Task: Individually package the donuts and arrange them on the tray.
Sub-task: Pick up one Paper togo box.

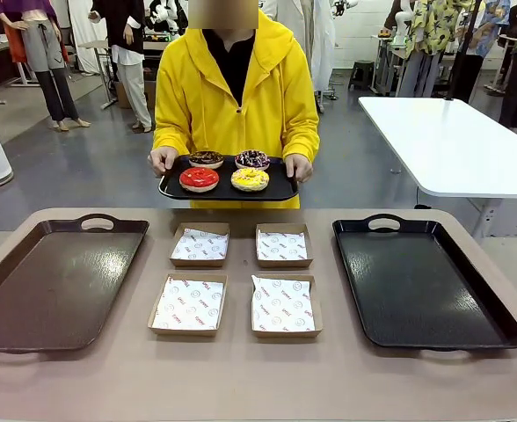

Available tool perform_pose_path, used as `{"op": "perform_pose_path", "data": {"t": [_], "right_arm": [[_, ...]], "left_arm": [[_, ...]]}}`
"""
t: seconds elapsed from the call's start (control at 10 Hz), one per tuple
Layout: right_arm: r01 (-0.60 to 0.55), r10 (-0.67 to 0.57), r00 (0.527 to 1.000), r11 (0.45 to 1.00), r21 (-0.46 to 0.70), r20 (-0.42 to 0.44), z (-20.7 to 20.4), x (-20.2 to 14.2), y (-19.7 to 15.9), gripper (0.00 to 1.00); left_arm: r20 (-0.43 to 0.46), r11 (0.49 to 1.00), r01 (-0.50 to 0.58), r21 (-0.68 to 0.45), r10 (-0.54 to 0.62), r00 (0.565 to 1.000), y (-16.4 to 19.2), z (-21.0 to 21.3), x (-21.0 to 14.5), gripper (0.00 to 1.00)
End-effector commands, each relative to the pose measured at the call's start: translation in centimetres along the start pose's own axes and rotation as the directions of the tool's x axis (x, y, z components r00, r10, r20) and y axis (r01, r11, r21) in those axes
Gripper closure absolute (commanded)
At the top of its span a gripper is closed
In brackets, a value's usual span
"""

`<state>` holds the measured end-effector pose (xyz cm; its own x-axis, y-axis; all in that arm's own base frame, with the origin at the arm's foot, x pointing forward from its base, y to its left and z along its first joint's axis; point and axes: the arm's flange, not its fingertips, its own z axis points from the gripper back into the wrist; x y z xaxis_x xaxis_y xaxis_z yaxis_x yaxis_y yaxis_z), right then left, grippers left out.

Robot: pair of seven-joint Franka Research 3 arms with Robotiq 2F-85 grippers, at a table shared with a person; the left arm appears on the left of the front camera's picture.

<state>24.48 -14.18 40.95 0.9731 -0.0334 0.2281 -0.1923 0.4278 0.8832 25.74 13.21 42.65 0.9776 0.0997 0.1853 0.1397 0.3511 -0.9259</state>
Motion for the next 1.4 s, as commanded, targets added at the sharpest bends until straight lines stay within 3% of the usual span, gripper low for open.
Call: {"op": "perform_pose_path", "data": {"t": [0.0,1.2,1.3], "right_arm": [[-0.014,0.014,1.0,1.0,0.023,0.013,0.1,0.2,-0.1,0.0],[0.0,0.0,1.0,1.0,0.001,0.0,0.0,0.0,0.0,0.0],[0.032,-0.032,0.999,0.999,-0.011,0.021,-0.7,1.5,1.1,0.0]], "left_arm": [[0.008,1.0,0.017,-0.012,-0.017,1.0,-0.2,0.2,0.0,0.0],[0.008,1.0,0.017,-0.012,-0.017,1.0,-0.2,0.2,0.0,0.0],[0.008,1.0,0.017,-0.012,-0.017,1.0,-0.2,0.2,0.0,0.0]]}}
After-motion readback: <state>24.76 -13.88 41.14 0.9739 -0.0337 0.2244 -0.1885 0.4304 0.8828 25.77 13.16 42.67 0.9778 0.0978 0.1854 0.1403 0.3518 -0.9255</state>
